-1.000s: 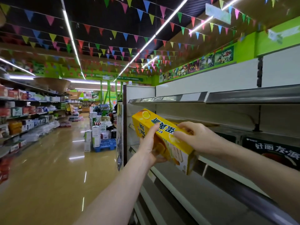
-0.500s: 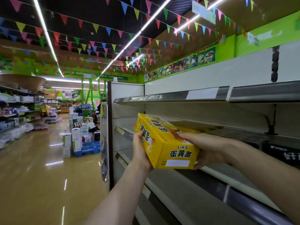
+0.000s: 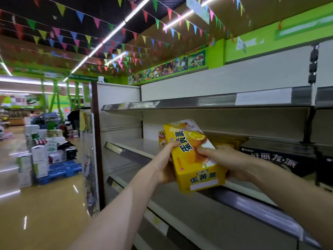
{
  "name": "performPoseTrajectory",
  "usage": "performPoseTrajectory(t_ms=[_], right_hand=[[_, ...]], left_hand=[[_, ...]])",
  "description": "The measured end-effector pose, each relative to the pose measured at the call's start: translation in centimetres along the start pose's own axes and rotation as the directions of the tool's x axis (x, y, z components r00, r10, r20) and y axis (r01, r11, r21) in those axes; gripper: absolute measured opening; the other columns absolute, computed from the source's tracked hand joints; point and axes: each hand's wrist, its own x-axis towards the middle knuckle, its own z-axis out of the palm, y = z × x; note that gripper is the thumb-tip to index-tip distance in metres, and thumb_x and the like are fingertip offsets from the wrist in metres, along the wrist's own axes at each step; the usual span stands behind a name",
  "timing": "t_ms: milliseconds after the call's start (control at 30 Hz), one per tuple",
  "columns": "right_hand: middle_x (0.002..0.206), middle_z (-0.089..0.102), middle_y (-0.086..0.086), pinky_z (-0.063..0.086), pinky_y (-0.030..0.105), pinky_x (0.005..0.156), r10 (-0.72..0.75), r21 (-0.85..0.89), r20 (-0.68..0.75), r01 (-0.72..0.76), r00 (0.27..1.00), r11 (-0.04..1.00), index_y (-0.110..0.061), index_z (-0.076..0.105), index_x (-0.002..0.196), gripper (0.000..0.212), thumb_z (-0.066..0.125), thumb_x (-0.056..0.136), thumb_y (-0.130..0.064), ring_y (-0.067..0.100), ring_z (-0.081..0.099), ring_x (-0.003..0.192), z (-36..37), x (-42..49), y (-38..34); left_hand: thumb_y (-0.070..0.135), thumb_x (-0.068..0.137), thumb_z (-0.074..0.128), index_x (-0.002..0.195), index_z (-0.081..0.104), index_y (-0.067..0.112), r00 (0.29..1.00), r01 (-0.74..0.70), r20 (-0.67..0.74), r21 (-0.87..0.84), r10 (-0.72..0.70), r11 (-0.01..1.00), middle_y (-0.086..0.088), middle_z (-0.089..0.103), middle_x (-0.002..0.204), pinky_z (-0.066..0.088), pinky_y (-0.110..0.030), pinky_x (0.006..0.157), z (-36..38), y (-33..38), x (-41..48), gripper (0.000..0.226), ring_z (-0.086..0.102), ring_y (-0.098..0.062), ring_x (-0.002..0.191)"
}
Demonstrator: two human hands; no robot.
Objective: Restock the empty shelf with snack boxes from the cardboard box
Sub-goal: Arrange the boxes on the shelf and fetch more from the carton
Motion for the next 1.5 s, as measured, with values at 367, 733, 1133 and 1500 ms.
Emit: performPoseTrajectory(t_ms=[367,733,1133,1500], right_hand=[[0.098,0.072,0.015,0.053,0.034,0.066,0.061,0.268,-0.256,0.01,0.965,0.963,-0.01,0.068,0.102,0.046,0.061,0.085,-0.052,0.029,0.069,0.089,-0.8,0.8,-0.2],[0.119,0.066,0.001,0.052,0.03,0.083,-0.134,-0.105,-0.325,0.105,0.936,0.989,-0.019,0.04,0.143,0.088,0.081,0.068,-0.043,0.015,0.067,0.094,-1.9,0.0,1.0],[0.095,0.067,-0.002,0.049,0.023,0.057,-0.192,-0.563,-0.3,-0.011,0.934,0.826,-0.02,0.058,0.107,0.035,0.078,0.079,-0.03,0.01,0.064,0.073,-3.0,-0.3,-0.3],[0.1,0.063,0.003,0.05,0.031,0.071,-0.177,-0.695,-0.366,-0.142,0.914,0.705,-0.019,0.058,0.103,0.029,0.071,0.084,-0.036,0.02,0.062,0.085,-1.8,2.5,1.1]], left_hand=[[0.031,0.055,0.08,0.09,0.079,0.013,0.948,0.041,0.242,0.555,-0.209,0.831,-0.012,0.073,0.1,0.052,-0.042,0.09,-4.5,6.0,1.3,0.04,0.07,-0.027,0.082],[0.004,0.076,0.065,0.142,0.042,0.042,0.985,-0.173,0.166,0.952,0.048,0.254,-0.003,0.061,0.124,0.059,-0.045,0.082,-1.5,10.2,2.0,0.079,0.067,-0.031,0.099],[0.012,0.084,0.054,0.146,0.034,0.042,0.925,-0.33,0.325,0.944,0.196,-0.006,0.002,0.044,0.145,0.045,-0.042,0.1,0.8,6.3,6.6,0.072,0.055,-0.022,0.118],[0.038,0.083,0.066,0.153,0.02,0.037,0.904,-0.185,0.287,0.931,0.316,-0.315,-0.005,0.027,0.157,0.012,-0.061,0.113,-0.4,4.0,8.8,0.083,0.021,-0.032,0.144]])
